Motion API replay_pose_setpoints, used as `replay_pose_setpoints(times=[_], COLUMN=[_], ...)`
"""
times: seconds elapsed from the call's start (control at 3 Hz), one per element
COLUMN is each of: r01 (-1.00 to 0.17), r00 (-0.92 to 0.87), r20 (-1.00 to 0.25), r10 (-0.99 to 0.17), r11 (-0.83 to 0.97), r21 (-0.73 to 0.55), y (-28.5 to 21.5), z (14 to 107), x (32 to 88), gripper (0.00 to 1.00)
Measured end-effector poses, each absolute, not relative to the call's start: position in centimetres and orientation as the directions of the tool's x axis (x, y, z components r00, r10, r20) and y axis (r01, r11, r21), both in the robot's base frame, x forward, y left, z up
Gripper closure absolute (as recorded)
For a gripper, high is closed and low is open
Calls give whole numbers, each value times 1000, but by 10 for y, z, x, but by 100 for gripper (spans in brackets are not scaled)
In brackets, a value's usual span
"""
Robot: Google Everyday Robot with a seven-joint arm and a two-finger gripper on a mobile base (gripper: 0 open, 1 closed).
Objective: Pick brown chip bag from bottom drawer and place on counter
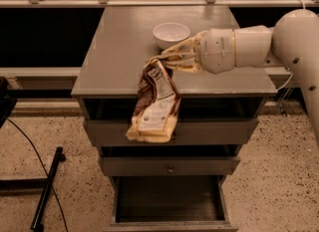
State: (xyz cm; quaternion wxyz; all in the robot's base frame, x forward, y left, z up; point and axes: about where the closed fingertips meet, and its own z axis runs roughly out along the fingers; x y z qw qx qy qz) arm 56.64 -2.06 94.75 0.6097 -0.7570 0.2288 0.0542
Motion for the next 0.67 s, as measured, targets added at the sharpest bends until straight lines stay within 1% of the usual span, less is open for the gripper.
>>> replay_pose_setpoints(times=[0.33,0.67], r01=[-415,-394], r00=[837,766], r20=[-333,-291], r10=[-435,-573], r11=[-107,-60], r21=[-903,-917], y=[-66,-115], z=[943,957], x=[596,618], gripper=[100,100])
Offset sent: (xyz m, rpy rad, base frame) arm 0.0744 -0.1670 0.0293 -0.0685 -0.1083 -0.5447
